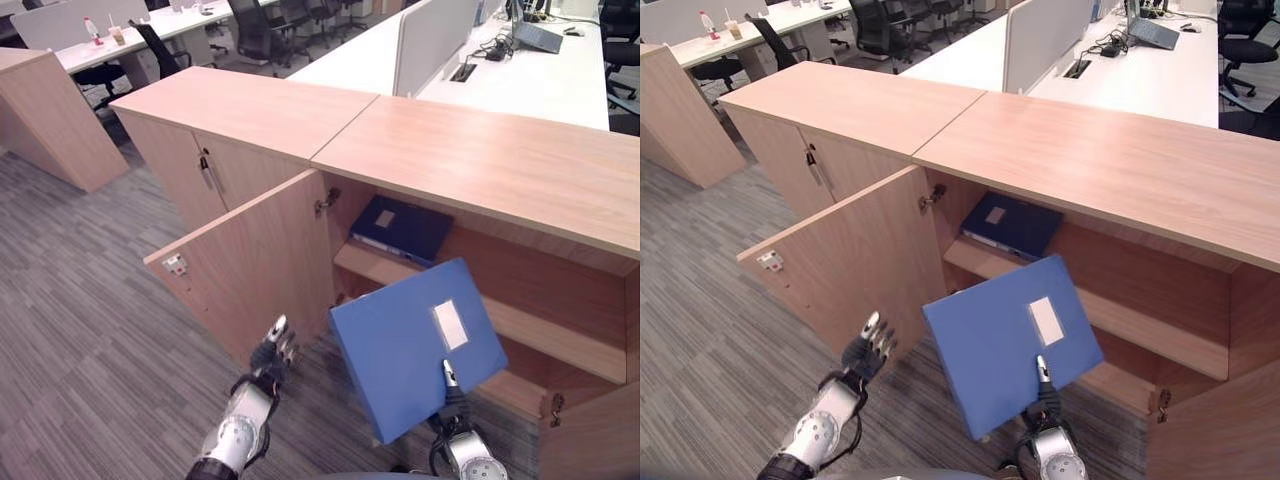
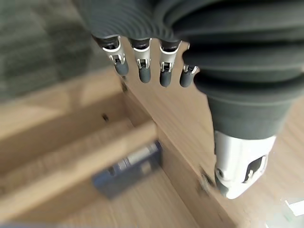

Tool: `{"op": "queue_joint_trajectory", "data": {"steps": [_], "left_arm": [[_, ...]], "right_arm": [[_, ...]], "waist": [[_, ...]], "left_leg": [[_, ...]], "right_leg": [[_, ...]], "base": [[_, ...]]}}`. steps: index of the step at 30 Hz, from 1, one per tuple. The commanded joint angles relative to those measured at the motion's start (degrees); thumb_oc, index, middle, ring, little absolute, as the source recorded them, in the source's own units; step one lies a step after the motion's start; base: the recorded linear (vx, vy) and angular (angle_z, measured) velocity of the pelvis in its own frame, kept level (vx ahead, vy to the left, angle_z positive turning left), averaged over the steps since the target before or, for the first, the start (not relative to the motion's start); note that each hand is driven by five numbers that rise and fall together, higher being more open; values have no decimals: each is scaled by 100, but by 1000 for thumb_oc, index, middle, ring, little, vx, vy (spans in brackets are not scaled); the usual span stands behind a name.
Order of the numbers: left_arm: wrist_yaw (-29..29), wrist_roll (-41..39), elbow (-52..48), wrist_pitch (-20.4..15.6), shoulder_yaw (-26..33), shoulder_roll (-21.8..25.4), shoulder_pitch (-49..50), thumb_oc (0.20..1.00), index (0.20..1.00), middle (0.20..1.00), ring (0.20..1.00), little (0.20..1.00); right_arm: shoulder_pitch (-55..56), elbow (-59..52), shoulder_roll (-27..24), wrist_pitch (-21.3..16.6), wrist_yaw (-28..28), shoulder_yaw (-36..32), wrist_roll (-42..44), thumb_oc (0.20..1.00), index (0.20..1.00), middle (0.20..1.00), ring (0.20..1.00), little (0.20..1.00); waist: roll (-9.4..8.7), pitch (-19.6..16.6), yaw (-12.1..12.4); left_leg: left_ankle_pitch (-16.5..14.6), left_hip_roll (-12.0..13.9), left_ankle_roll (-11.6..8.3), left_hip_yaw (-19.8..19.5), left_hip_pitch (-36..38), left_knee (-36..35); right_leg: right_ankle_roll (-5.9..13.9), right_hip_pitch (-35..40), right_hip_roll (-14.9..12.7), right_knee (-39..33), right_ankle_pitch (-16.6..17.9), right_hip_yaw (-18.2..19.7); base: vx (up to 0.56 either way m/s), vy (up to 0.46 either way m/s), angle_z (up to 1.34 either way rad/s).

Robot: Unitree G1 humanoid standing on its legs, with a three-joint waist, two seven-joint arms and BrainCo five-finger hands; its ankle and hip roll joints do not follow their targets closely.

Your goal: Put the empty folder in the office cabinet

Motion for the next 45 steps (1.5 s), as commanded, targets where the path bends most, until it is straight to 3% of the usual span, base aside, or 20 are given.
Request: {"op": "queue_joint_trajectory", "data": {"steps": [1, 8, 11, 13, 16, 17, 20, 22, 23, 24, 26, 28, 30, 32, 37, 38, 40, 41, 45], "left_arm": [[-109, -28, 193, 68, 217, -42, -49, 1000, 1000, 1000, 1000, 1000], [-291, 353, 1643, 358, 411, -284, 47, 1000, 1000, 1000, 1000, 1000], [-422, 406, 2151, 451, 458, -411, 87, 1000, 1000, 1000, 1000, 1000], [-434, 417, 2199, 450, 467, -429, 95, 1000, 1000, 1000, 1000, 1000], [-449, 369, 2265, 432, 440, -472, 94, 1000, 1000, 1000, 1000, 1000], [-459, 248, 2176, 350, 359, -485, 108, 1000, 1000, 1000, 1000, 1000], [-490, 226, 2050, 339, 276, -450, 155, 1000, 1000, 1000, 1000, 1000], [-521, 175, 2011, 362, 211, -442, 189, 1000, 1000, 1000, 1000, 1000], [-554, 134, 2077, 344, 158, -481, 173, 1000, 1000, 1000, 1000, 1000], [-555, 134, 2078, 343, 157, -482, 171, 1000, 1000, 1000, 1000, 1000], [-538, 19, 2092, 290, 58, -544, 124, 1000, 1000, 1000, 1000, 1000], [-522, 1, 2086, 254, 45, -551, 106, 1000, 1000, 1000, 1000, 1000], [-514, -10, 2088, 244, 22, -600, 115, 1000, 1000, 1000, 1000, 1000], [-516, 38, 2112, 251, -19, -581, 93, 1000, 1000, 1000, 1000, 1000], [-531, 154, 1887, 212, -106, -435, 115, 1000, 1000, 1000, 1000, 1000], [-553, 171, 1779, 214, -182, -378, 189, 1000, 1000, 1000, 1000, 1000], [-551, 171, 1774, 215, -183, -375, 194, 1000, 1000, 1000, 1000, 1000], [-582, 188, 1636, 232, -299, -316, 243, 1000, 1000, 1000, 1000, 1000], [-701, 355, 1451, 290, -605, -129, 268, 1000, 1000, 1000, 1000, 1000]], "right_arm": [[-345, -100, 370, -285, 9, -271, -2, 200, 200, 200, 200, 200], [-543, 88, 281, -326, -41, -447, -3, 200, 200, 200, 200, 200], [-730, 196, 166, -338, -6, -433, -3, 200, 200, 200, 200, 200], [-763, 197, 141, -331, -2, -429, -21, 200, 200, 200, 200, 200], [-884, 233, 62, -325, 13, -349, -36, 200, 200, 200, 200, 200], [-989, 288, -31, -357, 11, -306, -90, 200, 200, 200, 200, 200], [-1035, 277, -74, -395, -8, -351, -103, 200, 200, 200, 200, 200], [-1088, 313, -106, -398, -25, -365, -120, 200, 200, 200, 200, 200], [-1160, 356, -146, -415, -34, -330, -147, 200, 200, 200, 200, 200], [-1162, 358, -147, -415, -33, -331, -147, 200, 200, 200, 200, 200], [-1224, 481, -175, -408, -37, -292, -155, 200, 200, 200, 200, 200], [-1238, 498, -190, -412, -56, -293, -180, 200, 200, 200, 200, 200], [-1251, 578, -155, -350, -26, -291, -166, 200, 200, 200, 200, 200], [-1224, 595, -121, -356, -34, -287, -161, 200, 200, 200, 200, 200], [-1234, 599, 20, -316, -114, -181, -258, 200, 200, 200, 200, 200], [-1251, 570, 113, -334, -134, -93, -278, 200, 200, 200, 200, 200], [-1246, 568, 115, -335, -136, -92, -278, 200, 200, 200, 200, 200], [-1252, 563, 196, -309, -133, -15, -294, 200, 200, 200, 200, 200], [-1144, 497, 300, -190, -20, 240, -376, 200, 200, 200, 200, 200]], "waist": [[-340, -194, -61], [-351, -158, -81], [-477, 78, -45], [-496, 144, -10], [-527, 271, 80], [-568, 362, 180], [-611, 381, 228], [-573, 401, 284], [-491, 456, 356], [-493, 453, 356], [-417, 524, 421], [-412, 526, 420], [-258, 344, 450], [-256, 265, 439], [-326, 35, 493], [-341, -17, 511], [-347, -23, 520], [-361, -60, 527], [-378, -57, 527]], "left_leg": [[16, -47, -215, -192, -2, -204], [22, 55, -249, -170, 43, -96], [-240, 235, -259, -182, -458, 1059], [-237, 325, -255, -239, -638, 1481], [-18, 427, -243, -557, -1020, 2179], [-35, 196, -136, -1130, -1576, 2416], [-113, 100, -125, -1296, -1845, 2191], [160, 15, -196, -1465, -1952, 1732], [607, -53, -251, -1688, -2238, 1020], [619, -56, -251, -1687, -2233, 1001], [858, -50, -352, -1847, -2449, 277], [828, -40, -401, -1870, -2473, 188], [1052, 5, -409, -1944, -2149, -162], [1095, -12, -410, -1930, -2054, -161], [1000, -229, -191, -1771, -1843, 36], [825, -349, -71, -1723, -1815, 170], [813, -352, -67, -1711, -1819, 182], [642, -468, 37, -1660, -1802, 305], [443, -707, 182, -1609, -1817, 437]], "right_leg": [[497, 485, 97, -521, -118, 448], [410, 450, 192, -396, -261, 645], [219, 317, 219, -117, -411, 868], [153, 292, 240, -41, -456, 930], [31, 250, 295, 73, -524, 1045], [41, 219, 286, 119, -580, 1190], [97, 247, 244, 99, -622, 1293], [119, 309, 280, 88, -659, 1413], [111, 331, 333, 92, -668, 1536], [111, 326, 330, 94, -669, 1536], [148, 446, 365, 132, -810, 1734], [178, 533, 342, 133, -904, 1794], [249, 664, 369, 104, -975, 1960], [282, 732, 317, 66, -1009, 1976], [476, 800, -19, -5, -965, 2209], [559, 753, -147, 9, -914, 2328], [563, 748, -155, 11, -917, 2339], [658, 683, -293, 89, -869, 2433], [837, 421, -583, 585, -675, 2370]], "base": [[25, -32, -3], [9, -48, -9], [-63, -106, -15], [-34, -81, -43], [-8, -58, -50], [16, -10, -73], [78, 24, -24], [137, 102, -22], [86, 122, -25], [98, 141, -31], [164, 124, -50], [164, 103, -44], [246, 221, -59], [245, 198, -74], [273, 258, -25], [141, 167, -42], [139, 169, -30], [196, 250, -7], [168, 249, -8]]}}
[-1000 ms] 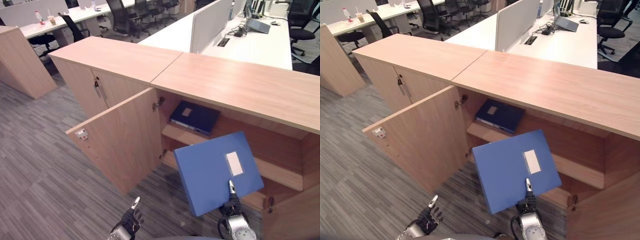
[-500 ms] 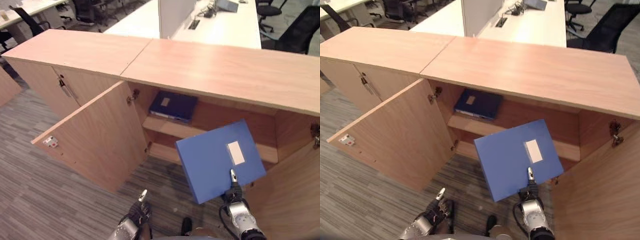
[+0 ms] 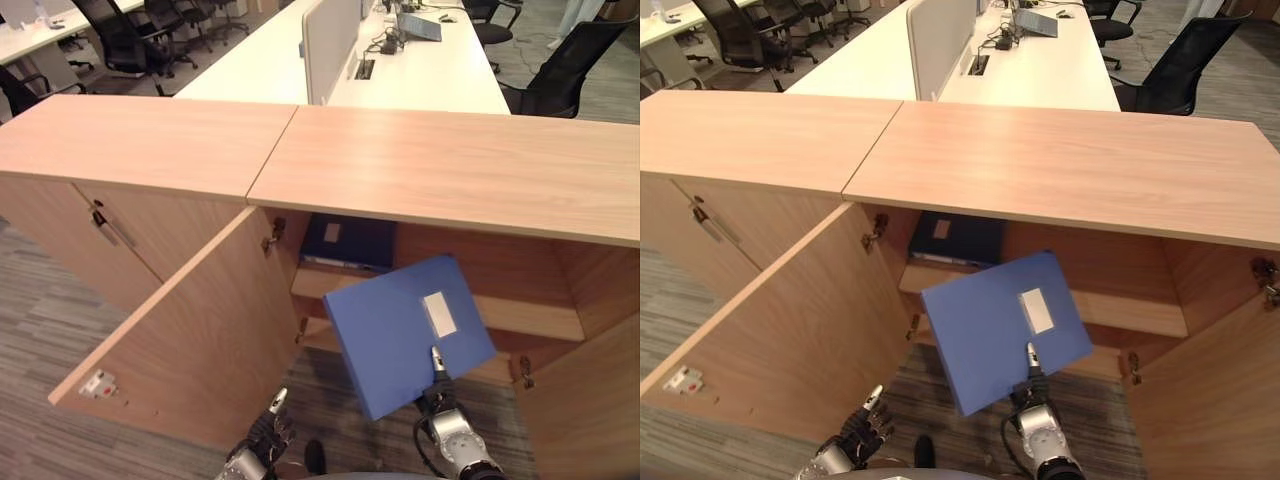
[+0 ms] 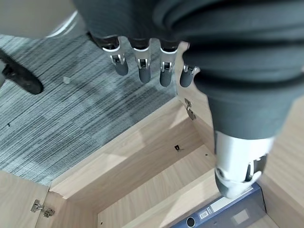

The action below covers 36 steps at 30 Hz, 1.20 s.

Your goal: Put the empty folder in the office cabinet

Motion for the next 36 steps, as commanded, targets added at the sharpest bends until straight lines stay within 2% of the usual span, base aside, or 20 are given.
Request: {"op": "queue_joint_trajectory", "data": {"steps": [1, 2, 4, 6, 7, 9, 11, 13, 17, 18, 20, 21, 23, 24, 26, 29, 32, 34, 36], "left_arm": [[-217, 309, -406, -32, -363, -17, 25, 1000, 1000, 1000, 1000, 1000], [-248, 371, -506, -27, -471, 51, 42, 1000, 1000, 1000, 1000, 1000], [-324, 536, -504, 37, -592, 134, 67, 1000, 1000, 1000, 1000, 1000], [-396, 670, -436, 87, -634, 191, 87, 1000, 1000, 1000, 1000, 1000], [-403, 694, -363, 86, -645, 201, 115, 1000, 1000, 1000, 1000, 1000], [-395, 661, -475, 75, -656, 240, 162, 1000, 1000, 1000, 1000, 1000], [-420, 669, -402, 125, -650, 228, 189, 1000, 1000, 1000, 1000, 1000], [-416, 667, -317, 125, -613, 190, 153, 1000, 1000, 1000, 1000, 1000], [-383, 643, -354, 109, -586, 182, 114, 1000, 1000, 1000, 1000, 1000], [-378, 655, -304, 115, -557, 166, 49, 1000, 1000, 1000, 1000, 1000], [-331, 650, -287, 73, -547, 165, -66, 1000, 1000, 1000, 1000, 1000], [-281, 628, -307, 6, -492, 200, -177, 1000, 1000, 1000, 1000, 1000], [-259, 641, -314, -34, -519, 226, -221, 1000, 1000, 1000, 1000, 1000], [-220, 675, -285, -61, -522, 259, -381, 1000, 1000, 1000, 1000, 1000], [-222, 675, -276, -62, -520, 255, -402, 1000, 1000, 1000, 1000, 1000], [-193, 683, -333, -102, -582, 271, -439, 1000, 1000, 1000, 1000, 1000], [-187, 712, -369, -104, -601, 287, -467, 1000, 1000, 1000, 1000, 1000], [-220, 743, -508, -101, -709, 375, -462, 1000, 1000, 1000, 1000, 1000], [-232, 745, -573, -92, -751, 416, -468, 1000, 1000, 1000, 1000, 1000]], "right_arm": [[-174, -387, -137, 23, 273, 127, -146, 200, 200, 200, 200, 200], [-141, -417, -156, 31, 304, 143, -160, 200, 200, 200, 200, 200], [-60, -421, -214, 84, 339, 101, -151, 200, 200, 200, 200, 200], [33, -572, -211, 100, 355, 156, -127, 200, 200, 200, 200, 200], [91, -708, -216, 101, 401, 210, -128, 200, 200, 200, 200, 200], [163, -828, -234, 110, 427, 187, -92, 200, 200, 200, 200, 200], [214, -1010, -249, 72, 419, 159, -65, 200, 200, 200, 200, 200], [238, -1186, -269, 13, 403, 136, -5, 200, 200, 200, 200, 200], [239, -1404, -291, -70, 371, 123, 84, 200, 200, 200, 200, 200], [169, -1565, -296, -156, 320, 147, 148, 200, 200, 200, 200, 200], [31, -1740, -341, -268, 251, 159, 164, 200, 200, 200, 200, 200], [-159, -1947, -433, -409, 183, 134, 128, 200, 200, 200, 200, 200], [-298, -1993, -495, -516, 121, 99, 108, 200, 200, 200, 200, 200], [-652, -2188, -646, -736, -25, 14, 10, 200, 200, 200, 200, 200], [-671, -2184, -647, -737, -31, 8, 8, 200, 200, 200, 200, 200], [-1161, -2739, -799, -1171, -371, -276, -169, 200, 200, 200, 200, 200], [-1481, -3038, -902, -1423, -562, -503, -293, 200, 200, 200, 200, 200], [-1866, -3027, -1195, -1564, -744, -696, -407, 200, 200, 200, 200, 200], [-2005, -2995, -1313, -1586, -796, -758, -425, 200, 200, 200, 200, 200]], "waist": [[-38, 57, 7], [-23, 56, -15], [25, 133, -115], [104, 204, -185], [156, 283, -214], [198, 330, -234], [212, 395, -285], [229, 505, -317], [197, 682, -360], [176, 851, -373], [141, 1068, -383], [41, 1200, -345], [-8, 1287, -323], [-19, 1397, -282], [-21, 1369, -274], [21, 1250, -287], [53, 1170, -291], [75, 1148, -279], [87, 1112, -280]], "left_leg": [[-5, 99, -238, -490, -593, 138], [-51, 61, -198, -493, -639, 196], [-156, -101, -84, -496, -641, 299], [-203, -146, -27, -514, -585, 233], [-249, -101, -22, -494, -492, 172], [-299, -46, -53, -500, -446, 164], [-461, 20, -126, -565, -363, 196], [-530, 114, -154, -579, -341, 269], [-658, 169, -177, -617, -339, 502], [-779, 207, -216, -610, -353, 714], [-909, 241, -230, -600, -513, 1110], [-1065, 233, -244, -537, -809, 1597], [-1144, 230, -256, -508, -1063, 1880], [-1251, 258, -231, -517, -1615, 2440], [-1278, 260, -229, -509, -1691, 2499], [-1541, 363, -159, -625, -2496, 3310], [-1653, 444, -157, -712, -2929, 3678], [-1709, 497, -188, -787, -3341, 3965], [-1728, 517, -205, -798, -3504, 4063]], "right_leg": [[170, 411, 47, 515, -79, -249], [163, 308, -29, 708, 62, -309], [144, 95, -253, 1310, 575, -381], [28, -163, -352, 1853, 778, -472], [-64, -426, -404, 2158, 753, -654], [-144, -543, -334, 2022, 559, -870], [-152, -677, -174, 1826, 130, -922], [-157, -917, -55, 1630, 7, -972], [-111, -1096, -12, 1321, 116, -1009], [-63, -1355, -62, 1285, 290, -1031], [-56, -1657, -176, 1445, 408, -1073], [-67, -1671, -289, 1438, 468, -1121], [-108, -1734, -308, 1462, 450, -1144], [-186, -2227, -281, 1993, 317, -1089], [-188, -2308, -289, 2052, 290, -1071], [-320, -2992, -298, 2815, -112, -1044], [-383, -3355, -330, 3229, -382, -1041], [-431, -3734, -383, 3613, -609, -1045], [-455, -3900, -396, 3756, -692, -1028]], "base": [[122, 218, 16], [135, 234, 32], [134, 258, 41], [122, 246, 47], [110, 175, 29], [125, 76, 3], [130, -24, 1], [32, -46, -5], [10, -62, -2], [-34, -81, 9], [-83, -126, 13], [-77, -113, 20], [-146, -115, 10], [-188, -106, -3], [-89, -61, -3], [-58, -141, 17], [-20, -140, 12], [-12, -154, 8], [4, -105, 15]]}}
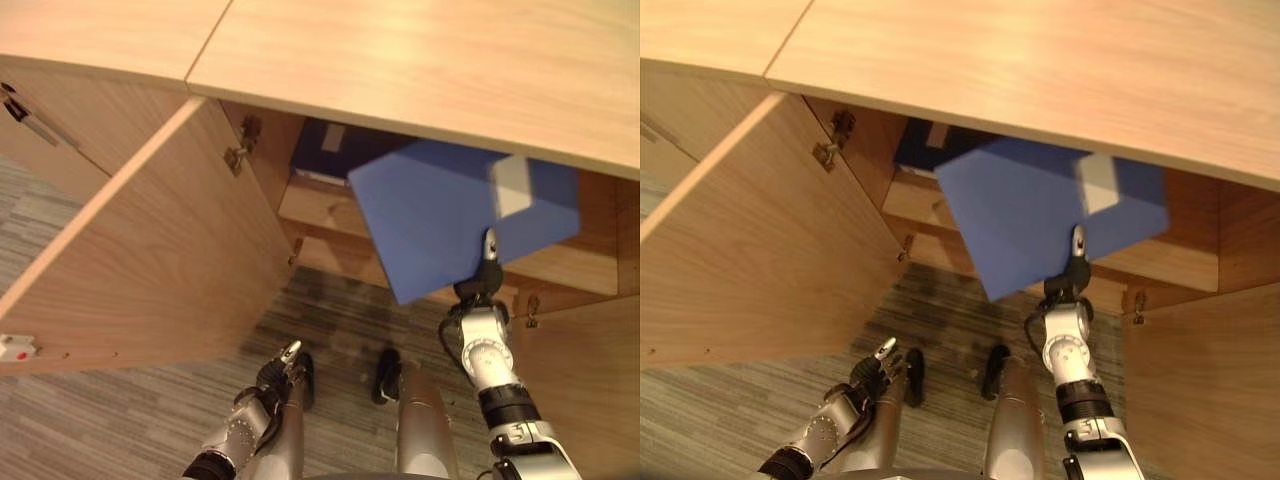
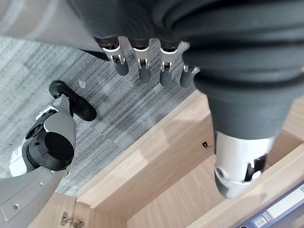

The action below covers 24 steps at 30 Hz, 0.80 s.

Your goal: Put the empty folder in the office cabinet

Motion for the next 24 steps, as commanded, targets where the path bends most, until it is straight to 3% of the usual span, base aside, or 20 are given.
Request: {"op": "queue_joint_trajectory", "data": {"steps": [1, 4, 5, 9, 10, 16, 20, 24], "left_arm": [[19, 236, 42, 152, -422, 85, 521, 1000, 1000, 1000, 1000, 1000], [-29, 180, -298, 169, -585, 317, 554, 1000, 1000, 1000, 1000, 1000], [-73, 127, -593, 174, -699, 506, 623, 1000, 1000, 1000, 1000, 1000], [-97, -12, -930, 238, -850, 711, 728, 1000, 1000, 1000, 1000, 1000], [-118, -136, -1155, 256, -946, 889, 790, 1000, 1000, 1000, 1000, 1000], [-104, -429, -1764, 294, -1121, 1507, 967, 1000, 1000, 1000, 1000, 1000], [-88, -506, -1943, 297, -1116, 1637, 997, 1000, 1000, 1000, 1000, 1000], [-48, -602, -2182, 340, -1178, 1931, 1152, 1000, 1000, 1000, 1000, 1000]], "right_arm": [[-256, -294, -360, -501, -17, -261, -374, 200, 200, 200, 200, 200], [-699, -90, -983, -422, -129, -299, -396, 200, 200, 200, 200, 200], [-1043, 38, -1399, -378, -146, -295, -354, 200, 200, 200, 200, 200], [-1669, 375, -1888, -357, -162, -247, -203, 200, 200, 200, 200, 200], [-2172, 726, -2269, -315, -237, -131, -141, 200, 200, 200, 200, 200], [-4154, 2301, -3243, 55, -267, 725, 24, 200, 200, 200, 200, 200], [-4876, 2893, -3447, 123, -243, 998, 136, 200, 200, 200, 200, 200], [-5843, 4020, -3623, -45, -363, 796, 768, 200, 200, 200, 200, 200]], "waist": [[14, -282, 6], [6, -275, 20], [19, -275, 34], [51, -293, 73], [55, -291, 113], [97, -274, 256], [133, -267, 283], [230, -366, 404]], "left_leg": [[-246, -23, 228, 178, -133, 42], [-297, 55, 165, 159, -494, 329], [-367, 105, 128, 151, -691, 523], [-479, 186, 78, 144, -975, 829], [-509, 201, 51, 144, -1078, 953], [-618, 242, 0, 230, -1425, 1276], [-675, 259, -19, 278, -1528, 1403], [-796, 310, -47, 259, -1692, 1624]], "right_leg": [[392, 112, -205, 28, -171, 215], [293, -205, -270, 361, -396, 289], [218, -401, -305, 572, -575, 327], [114, -664, -344, 893, -818, 376], [71, -766, -367, 1028, -893, 413], [-68, -1131, -402, 1428, -1139, 542], [-78, -1250, -416, 1554, -1195, 577], [-102, -1348, -434, 1789, -1419, 528]], "base": [[2, -127, 14], [3, -152, 8], [21, -143, 6], [28, -108, 8], [18, -54, 0], [4, -59, 4], [7, -29, -2], [46, -67, 2]]}}
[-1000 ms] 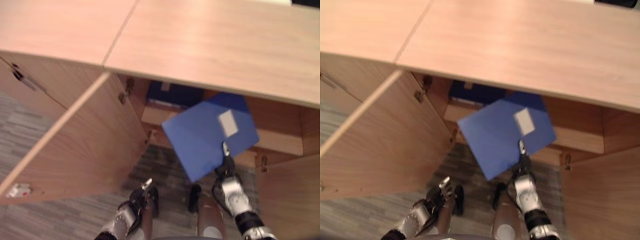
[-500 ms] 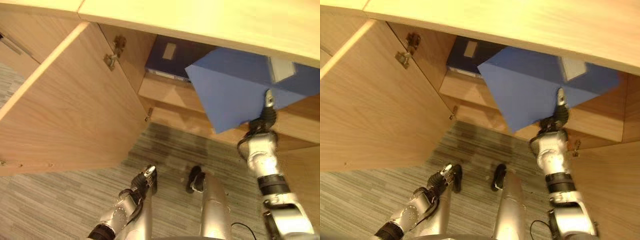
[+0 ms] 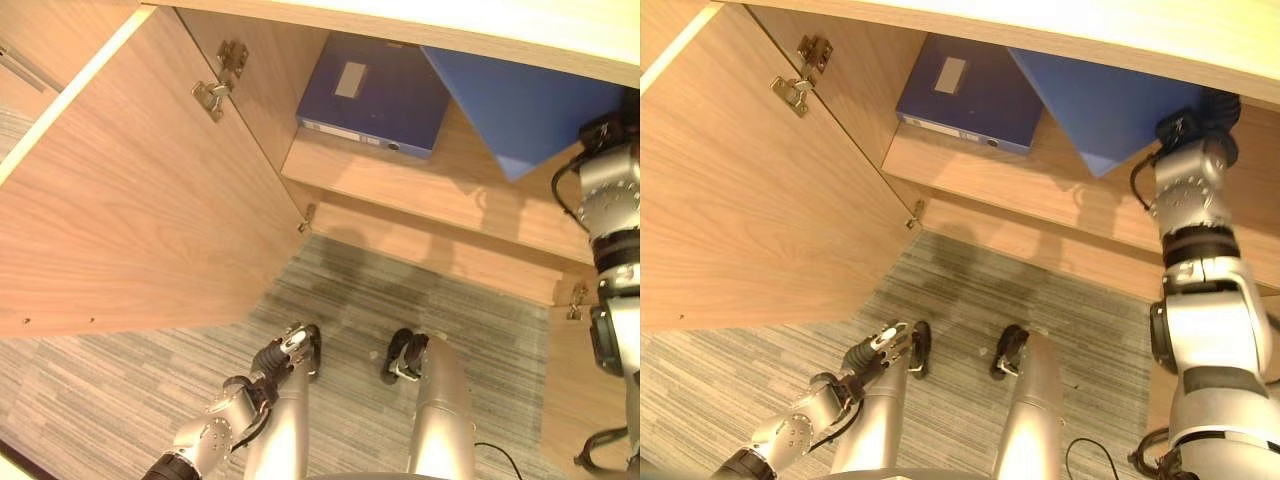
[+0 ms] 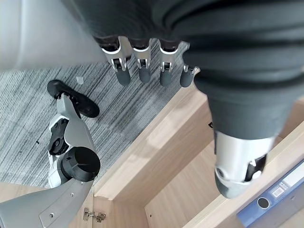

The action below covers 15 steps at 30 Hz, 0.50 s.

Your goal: Put the empty folder in the office cabinet

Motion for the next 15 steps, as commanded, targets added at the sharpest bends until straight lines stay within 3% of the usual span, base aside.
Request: {"op": "queue_joint_trajectory", "data": {"steps": [1, 4, 15], "left_arm": [[70, -71, 148, 177, -255, 219, 606, 1000, 1000, 1000, 1000, 1000], [152, -139, 167, 215, -352, 255, 595, 1000, 1000, 1000, 1000, 1000], [385, -267, -41, 126, -439, 405, 501, 1000, 1000, 1000, 1000, 1000]], "right_arm": [[-1255, -78, -596, -670, 94, -280, 669, 200, 200, 200, 200, 200], [-1713, 773, -695, -632, -147, -323, 910, 200, 200, 200, 200, 200], [-1583, 1275, -449, -758, -674, -924, 1134, 200, 200, 200, 200, 200]], "waist": [[11, -133, 54], [75, -172, 120], [212, -129, 183]], "left_leg": [[-288, 246, 47, 277, -52, 85], [-353, 253, 42, 274, -103, 146], [-474, 276, 70, 317, -102, 259]], "right_leg": [[259, 394, -118, -137, -587, 353], [272, 359, -121, -46, -677, 337], [332, 396, -125, 26, -762, 292]], "base": [[53, -52, 8], [48, -42, 8], [14, -12, 4]]}}
